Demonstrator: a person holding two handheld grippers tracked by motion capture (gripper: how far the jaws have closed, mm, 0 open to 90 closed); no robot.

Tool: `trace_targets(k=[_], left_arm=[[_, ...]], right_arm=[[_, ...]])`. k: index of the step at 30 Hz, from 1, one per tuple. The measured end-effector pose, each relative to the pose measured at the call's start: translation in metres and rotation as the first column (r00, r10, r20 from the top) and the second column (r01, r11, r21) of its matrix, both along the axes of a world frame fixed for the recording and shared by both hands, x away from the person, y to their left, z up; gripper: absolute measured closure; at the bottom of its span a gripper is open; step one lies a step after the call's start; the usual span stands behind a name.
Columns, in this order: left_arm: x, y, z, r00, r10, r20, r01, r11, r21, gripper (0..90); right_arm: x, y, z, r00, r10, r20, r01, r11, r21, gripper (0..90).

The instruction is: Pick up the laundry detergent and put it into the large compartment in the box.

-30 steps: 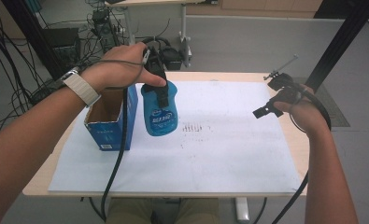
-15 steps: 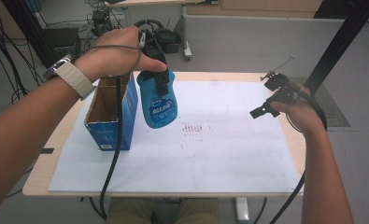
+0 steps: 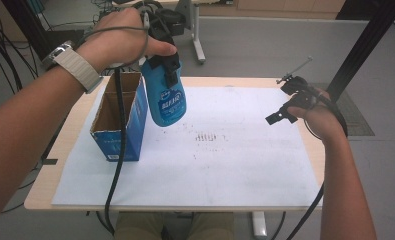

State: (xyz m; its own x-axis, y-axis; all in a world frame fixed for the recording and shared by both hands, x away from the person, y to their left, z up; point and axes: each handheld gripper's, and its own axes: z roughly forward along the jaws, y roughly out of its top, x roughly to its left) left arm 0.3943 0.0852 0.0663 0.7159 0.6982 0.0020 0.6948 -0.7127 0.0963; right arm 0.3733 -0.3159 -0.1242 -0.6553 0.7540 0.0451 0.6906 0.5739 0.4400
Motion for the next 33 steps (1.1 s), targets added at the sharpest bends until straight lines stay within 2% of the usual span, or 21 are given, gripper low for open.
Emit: trace_targets(k=[5, 8, 13, 14, 19, 22, 25, 27, 29, 30, 31, 33], left_arm=[[0.002, 0.004, 0.008, 0.9981, 0.062, 0.001, -0.062, 0.9981, 0.005, 38.1], [0.003, 0.01, 0.013, 0.9944, 0.106, 0.005, -0.106, 0.9944, 0.003, 38.1], [0.005, 0.023, 0.02, 0.985, 0.172, -0.001, -0.172, 0.985, -0.011, 38.1], [0.006, 0.027, 0.022, 0.9814, 0.192, -0.002, -0.192, 0.9813, -0.016, 38.1], [0.008, 0.039, 0.03, 0.9714, 0.237, -0.006, -0.238, 0.9711, -0.022, 38.1], [0.01, 0.05, 0.034, 0.961, 0.276, -0.015, -0.277, 0.9603, -0.037, 38.1], [0.011, 0.062, 0.038, 0.9476, 0.318, -0.023, -0.319, 0.9463, -0.05, 38.1], [0.011, 0.068, 0.04, 0.9378, 0.346, -0.023, -0.347, 0.9369, -0.043, 38.1], [0.011, 0.069, 0.042, 0.9311, 0.364, -0.019, -0.365, 0.9308, -0.027, 38.0], [0.011, 0.07, 0.042, 0.93, 0.367, -0.017, -0.368, 0.9298, -0.021, 38.0], [0.012, 0.073, 0.043, 0.9241, 0.382, -0.019, -0.382, 0.9239, -0.021, 38.0], [0.012, 0.077, 0.044, 0.9189, 0.394, -0.024, -0.394, 0.9187, -0.023, 38.0]], right_arm=[[-0.001, -0.002, 0.001, 1.0, -0.004, 0.0, 0.004, 1.0, 0.004, 8.3], [-0.002, -0.005, 0.0, 1.0, -0.005, 0.001, 0.005, 1.0, 0.008, 8.3], [-0.004, -0.01, -0.001, 1.0, -0.01, 0.002, 0.01, 1.0, 0.015, 8.2], [-0.004, -0.01, -0.001, 0.9999, -0.011, 0.001, 0.011, 1.0, 0.015, 8.3], [-0.006, -0.013, 0.0, 0.9998, -0.018, 0.004, 0.017, 1.0, 0.019, 8.2], [-0.007, -0.012, 0.002, 0.9999, -0.015, 0.005, 0.015, 1.0, 0.017, 8.2], [-0.008, -0.012, 0.003, 0.9999, -0.014, 0.007, 0.014, 1.0, 0.016, 8.2], [-0.009, -0.011, 0.004, 0.9999, -0.01, 0.01, 0.01, 1.0, 0.015, 8.2], [-0.009, -0.011, 0.004, 0.9999, -0.01, 0.009, 0.01, 1.0, 0.013, 8.2], [-0.009, -0.011, 0.004, 0.9999, -0.011, 0.009, 0.011, 1.0, 0.014, 8.3], [-0.009, -0.011, 0.004, 0.9999, -0.008, 0.011, 0.008, 1.0, 0.014, 8.2], [-0.01, -0.011, 0.005, 0.9999, -0.006, 0.013, 0.005, 1.0, 0.014, 8.3]])
